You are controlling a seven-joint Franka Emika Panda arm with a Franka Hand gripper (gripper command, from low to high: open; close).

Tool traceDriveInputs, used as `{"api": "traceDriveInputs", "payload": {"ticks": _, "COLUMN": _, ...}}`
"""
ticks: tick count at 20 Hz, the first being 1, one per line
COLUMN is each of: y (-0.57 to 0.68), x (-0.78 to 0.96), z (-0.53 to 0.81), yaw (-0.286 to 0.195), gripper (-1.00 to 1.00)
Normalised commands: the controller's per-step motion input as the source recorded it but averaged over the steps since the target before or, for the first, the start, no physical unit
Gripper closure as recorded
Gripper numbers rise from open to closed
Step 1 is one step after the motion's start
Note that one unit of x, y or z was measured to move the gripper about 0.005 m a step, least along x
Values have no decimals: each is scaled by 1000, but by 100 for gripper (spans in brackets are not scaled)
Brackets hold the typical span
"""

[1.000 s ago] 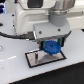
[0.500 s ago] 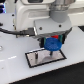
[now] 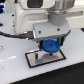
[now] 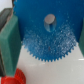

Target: Insert the blue gear onto the right peg, followed by the red gear

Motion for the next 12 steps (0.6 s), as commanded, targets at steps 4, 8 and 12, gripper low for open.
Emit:
{"api": "traceDriveInputs", "payload": {"ticks": 4, "y": -46, "x": 223, "z": 325, "yaw": 0, "gripper": 100}}
{"api": "traceDriveInputs", "payload": {"ticks": 8, "y": -5, "x": 271, "z": 196, "yaw": 0, "gripper": 100}}
{"api": "traceDriveInputs", "payload": {"ticks": 12, "y": -19, "x": 336, "z": -19, "yaw": 0, "gripper": 100}}
